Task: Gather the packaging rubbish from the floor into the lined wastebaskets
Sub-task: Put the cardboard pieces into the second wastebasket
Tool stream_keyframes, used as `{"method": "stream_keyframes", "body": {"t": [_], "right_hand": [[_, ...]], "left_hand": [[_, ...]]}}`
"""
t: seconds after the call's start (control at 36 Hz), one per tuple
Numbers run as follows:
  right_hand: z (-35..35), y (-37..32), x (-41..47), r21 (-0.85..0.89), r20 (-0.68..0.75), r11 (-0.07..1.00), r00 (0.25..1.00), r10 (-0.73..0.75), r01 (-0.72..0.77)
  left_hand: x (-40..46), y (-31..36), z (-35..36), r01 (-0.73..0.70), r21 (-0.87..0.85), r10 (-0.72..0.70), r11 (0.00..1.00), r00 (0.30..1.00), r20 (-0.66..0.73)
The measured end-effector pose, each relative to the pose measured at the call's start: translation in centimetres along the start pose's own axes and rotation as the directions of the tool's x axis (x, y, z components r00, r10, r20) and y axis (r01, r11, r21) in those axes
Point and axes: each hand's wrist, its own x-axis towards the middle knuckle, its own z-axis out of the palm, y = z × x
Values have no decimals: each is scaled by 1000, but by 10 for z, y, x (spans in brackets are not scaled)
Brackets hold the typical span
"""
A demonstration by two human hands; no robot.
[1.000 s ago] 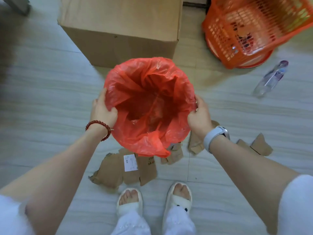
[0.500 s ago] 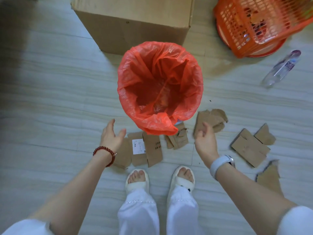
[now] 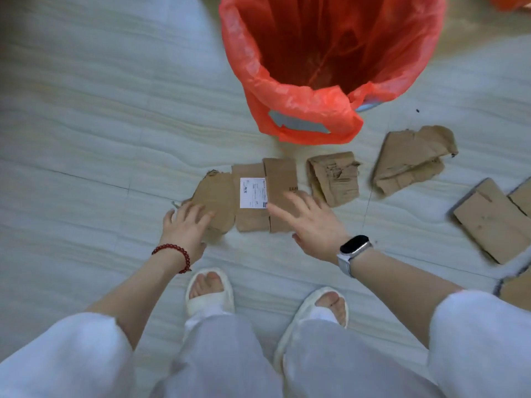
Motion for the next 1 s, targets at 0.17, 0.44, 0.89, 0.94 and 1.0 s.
{"method": "stream_keyframes", "body": {"t": [0.17,0.44,0.89,0.94,1.0], "right_hand": [[20,13,60,-556,33,790,956,-291,259],[9,32,53,-378,-35,875,940,-339,302],[-104,78,-114,642,52,658,878,476,-394],[-120,85,-126,580,43,664,832,554,-472],[-137,90,-134,478,3,688,784,621,-547]], "left_hand": [[55,-10,36,-229,70,238,971,956,-170],[63,-6,-11,-423,-223,313,878,860,-402],[27,103,-192,-780,-435,679,450,615,-402],[20,117,-214,-805,-462,673,372,576,-463],[14,128,-238,-821,-473,642,319,554,-529]]}}
